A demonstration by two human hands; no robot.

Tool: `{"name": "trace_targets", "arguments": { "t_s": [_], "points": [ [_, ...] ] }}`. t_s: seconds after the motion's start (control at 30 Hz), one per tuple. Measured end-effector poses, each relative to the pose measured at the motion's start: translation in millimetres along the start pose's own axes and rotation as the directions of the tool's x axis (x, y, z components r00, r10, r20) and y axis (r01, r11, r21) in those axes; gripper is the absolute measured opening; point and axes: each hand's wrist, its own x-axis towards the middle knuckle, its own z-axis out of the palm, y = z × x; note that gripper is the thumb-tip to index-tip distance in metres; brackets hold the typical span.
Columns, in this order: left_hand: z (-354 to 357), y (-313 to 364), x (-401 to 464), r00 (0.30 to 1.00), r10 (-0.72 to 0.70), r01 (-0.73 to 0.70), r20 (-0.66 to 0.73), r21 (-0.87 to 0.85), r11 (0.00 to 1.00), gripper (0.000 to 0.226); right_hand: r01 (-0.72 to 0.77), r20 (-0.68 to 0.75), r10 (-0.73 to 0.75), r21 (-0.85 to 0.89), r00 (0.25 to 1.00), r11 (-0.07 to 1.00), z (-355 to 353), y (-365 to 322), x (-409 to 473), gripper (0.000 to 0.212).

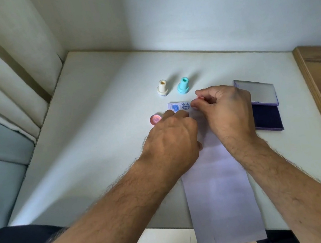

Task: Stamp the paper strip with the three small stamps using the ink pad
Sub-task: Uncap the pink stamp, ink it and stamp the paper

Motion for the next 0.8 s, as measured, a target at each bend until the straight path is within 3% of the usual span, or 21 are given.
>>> {"name": "trace_targets", "arguments": {
  "t_s": [0.17, 0.33, 0.53, 0.8],
  "points": [
    [1.4, -1.2, 1.1, 1.0, -0.004, 0.004, 0.011, 0.02, 1.0, 0.033, -0.01, 0.105, 0.016, -0.052, 0.994, 0.999, -4.1, -4.6, 9.2, 0.01],
    [1.2, -0.5, 2.9, 0.999, -0.012, 0.01, 0.04, 0.045, 0.999, 0.036, -0.05, 0.186, 0.065, -0.087, 0.98, 0.995, -7.0, -6.5, 15.4, 0.013],
    [-2.7, 2.2, 5.7, 0.997, -0.024, 0.019, 0.075, 0.072, 0.997, 0.039, 0.07, 0.249, -0.025, -0.17, 0.968, 0.983, -11.6, -5.8, 19.4, 0.008],
    [-3.6, 2.6, 7.9, 0.996, -0.043, 0.036, 0.079, 0.097, 0.995, 0.044, 0.146, 0.306, -0.076, -0.214, 0.949, 0.966, -13.2, -3.0, 23.7, 0.018]
  ]
}}
